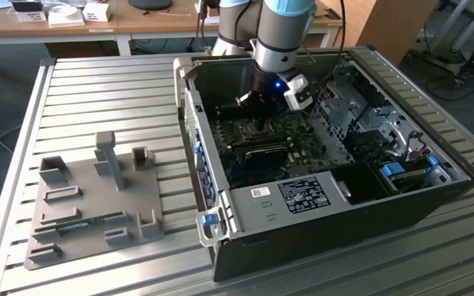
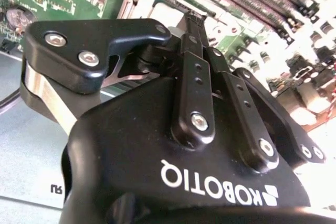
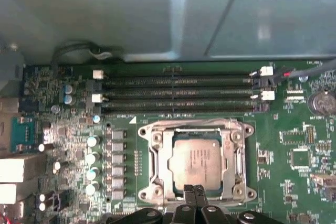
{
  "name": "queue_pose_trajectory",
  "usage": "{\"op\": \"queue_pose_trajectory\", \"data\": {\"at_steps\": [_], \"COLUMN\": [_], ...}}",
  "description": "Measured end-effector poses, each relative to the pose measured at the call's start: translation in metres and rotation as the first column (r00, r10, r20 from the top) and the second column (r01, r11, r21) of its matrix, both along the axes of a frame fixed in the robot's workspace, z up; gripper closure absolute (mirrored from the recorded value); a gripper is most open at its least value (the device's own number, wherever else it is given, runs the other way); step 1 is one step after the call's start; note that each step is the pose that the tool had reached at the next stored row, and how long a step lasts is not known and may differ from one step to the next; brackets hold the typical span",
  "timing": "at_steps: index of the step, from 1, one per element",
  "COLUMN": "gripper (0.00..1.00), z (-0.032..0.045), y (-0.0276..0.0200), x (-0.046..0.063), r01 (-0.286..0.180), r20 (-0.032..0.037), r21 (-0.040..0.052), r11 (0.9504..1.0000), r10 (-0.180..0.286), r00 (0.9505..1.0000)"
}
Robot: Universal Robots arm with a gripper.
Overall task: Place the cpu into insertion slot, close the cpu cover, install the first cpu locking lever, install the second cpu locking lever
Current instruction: 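Install the second cpu locking lever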
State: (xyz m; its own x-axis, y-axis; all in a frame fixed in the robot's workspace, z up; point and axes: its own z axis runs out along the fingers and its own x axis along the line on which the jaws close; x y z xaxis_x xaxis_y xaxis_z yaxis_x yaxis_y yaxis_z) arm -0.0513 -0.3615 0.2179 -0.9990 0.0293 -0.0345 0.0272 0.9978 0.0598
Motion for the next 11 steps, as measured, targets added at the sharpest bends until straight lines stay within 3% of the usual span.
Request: {"op": "queue_pose_trajectory", "data": {"at_steps": [6, 11], "gripper": [0.89, 0.89], "z": [0.0000, 0.0000], "y": [0.0065, 0.0077], "x": [0.0001, 0.0020], "r01": [0.000, -0.013], "r20": [0.0000, 0.0000], "r21": [0.0000, 0.0001], "r11": [1.0000, 0.9999], "r10": [0.000, 0.013], "r00": [1.0000, 0.9999]}}
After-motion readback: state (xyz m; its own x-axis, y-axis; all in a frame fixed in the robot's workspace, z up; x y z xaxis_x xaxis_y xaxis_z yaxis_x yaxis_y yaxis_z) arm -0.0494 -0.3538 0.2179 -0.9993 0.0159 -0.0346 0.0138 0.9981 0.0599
